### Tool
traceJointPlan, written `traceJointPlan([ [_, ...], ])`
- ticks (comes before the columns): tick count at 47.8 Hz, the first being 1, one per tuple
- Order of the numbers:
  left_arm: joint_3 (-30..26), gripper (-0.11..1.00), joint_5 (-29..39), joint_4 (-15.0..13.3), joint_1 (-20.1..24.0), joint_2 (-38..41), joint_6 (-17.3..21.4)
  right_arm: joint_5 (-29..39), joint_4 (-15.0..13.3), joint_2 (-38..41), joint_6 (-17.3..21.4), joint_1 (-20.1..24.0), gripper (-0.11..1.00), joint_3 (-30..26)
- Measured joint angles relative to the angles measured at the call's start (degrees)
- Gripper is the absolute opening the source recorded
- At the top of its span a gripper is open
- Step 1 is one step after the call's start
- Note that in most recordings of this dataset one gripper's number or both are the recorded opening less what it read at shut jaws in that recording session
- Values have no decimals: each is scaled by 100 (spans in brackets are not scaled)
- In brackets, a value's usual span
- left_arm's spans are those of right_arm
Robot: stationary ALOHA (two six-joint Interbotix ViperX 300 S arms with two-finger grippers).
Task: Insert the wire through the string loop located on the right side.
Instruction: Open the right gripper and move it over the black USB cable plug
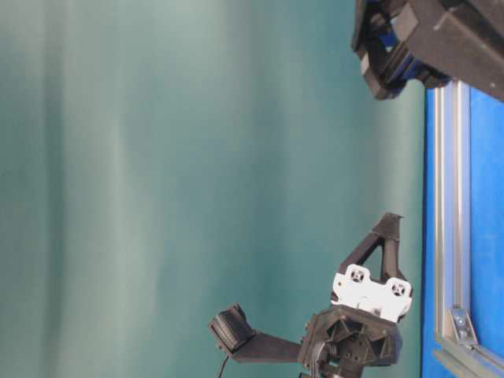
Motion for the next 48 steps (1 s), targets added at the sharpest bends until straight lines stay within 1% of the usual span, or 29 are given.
traceJointPlan([
  [6,0,0,158,88,-9,-62,26,132,0,-44,53,35,-6,-9],
  [15,0,0,202,105,-18,-70,26,466,9,-44,211,79,-6,-70],
  [20,0,0,202,114,-18,-70,26,483,0,-44,272,105,-6,-70],
  [24,0,0,202,105,-18,-70,26,483,0,-44,316,123,-1,-70],
  [26,0,0,202,105,-18,-70,26,483,0,-44,334,132,3,-70],
  [30,0,0,202,105,-18,-70,26,483,0,-44,387,141,19,-70],
  [33,0,0,202,105,-18,-62,26,483,0,-44,439,141,36,-70],
  [37,0,0,193,105,-18,-70,26,483,53,-44,519,149,61,-70],
  [38,0,0,202,114,-18,-70,26,492,79,-44,527,149,69,-70],
  [41,9,0,202,114,-18,-70,26,483,149,-44,536,141,85,-70],
  [42,0,0,202,105,-18,-70,26,483,167,-44,536,149,88,-70],
  [43,0,0,202,105,-18,-70,26,492,202,-44,536,141,89,-70],
  [46,0,0,202,105,-18,-70,26,492,290,-44,536,149,84,-70],
  [48,0,0,202,105,-18,-70,26,492,334,-44,536,141,84,-70],
])
